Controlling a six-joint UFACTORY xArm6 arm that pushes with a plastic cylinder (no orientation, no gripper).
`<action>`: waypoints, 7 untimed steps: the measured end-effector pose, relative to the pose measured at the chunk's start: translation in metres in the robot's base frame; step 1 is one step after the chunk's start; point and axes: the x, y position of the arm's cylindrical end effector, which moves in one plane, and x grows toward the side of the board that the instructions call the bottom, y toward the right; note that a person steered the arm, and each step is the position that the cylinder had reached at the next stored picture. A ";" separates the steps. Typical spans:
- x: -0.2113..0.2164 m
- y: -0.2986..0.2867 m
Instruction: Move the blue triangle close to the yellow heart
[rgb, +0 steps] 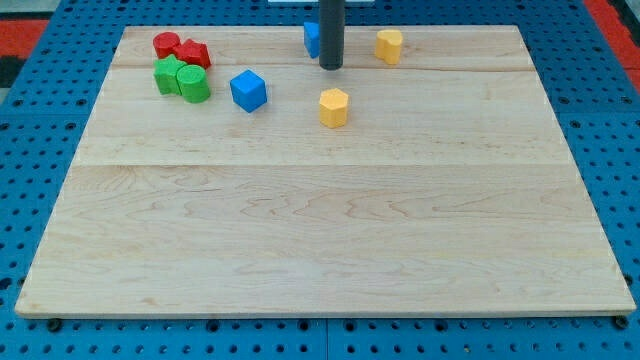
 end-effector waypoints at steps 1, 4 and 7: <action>0.014 -0.006; -0.089 -0.090; -0.074 -0.052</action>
